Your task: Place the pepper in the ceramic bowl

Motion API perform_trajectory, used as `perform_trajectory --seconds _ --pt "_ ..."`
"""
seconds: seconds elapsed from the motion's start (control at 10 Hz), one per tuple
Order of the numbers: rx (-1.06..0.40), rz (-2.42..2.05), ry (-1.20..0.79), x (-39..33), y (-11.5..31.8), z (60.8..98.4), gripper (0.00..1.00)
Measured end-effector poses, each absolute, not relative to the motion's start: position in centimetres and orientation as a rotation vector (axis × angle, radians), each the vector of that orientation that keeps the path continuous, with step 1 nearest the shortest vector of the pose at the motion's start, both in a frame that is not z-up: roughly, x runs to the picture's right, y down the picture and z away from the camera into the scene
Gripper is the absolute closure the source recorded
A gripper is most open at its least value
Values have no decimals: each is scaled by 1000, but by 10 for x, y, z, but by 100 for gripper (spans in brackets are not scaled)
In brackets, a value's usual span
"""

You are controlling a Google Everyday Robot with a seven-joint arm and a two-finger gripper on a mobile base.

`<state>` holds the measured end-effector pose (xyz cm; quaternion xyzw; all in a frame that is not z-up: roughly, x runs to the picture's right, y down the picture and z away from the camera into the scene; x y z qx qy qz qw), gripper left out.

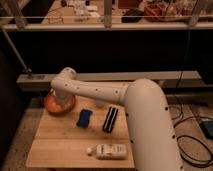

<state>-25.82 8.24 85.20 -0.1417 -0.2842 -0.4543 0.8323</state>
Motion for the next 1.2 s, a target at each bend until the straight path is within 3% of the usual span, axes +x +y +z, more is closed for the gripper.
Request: perform_trajectory --seconds 1.2 --pt "-308 -950 -605 -264 85 853 95"
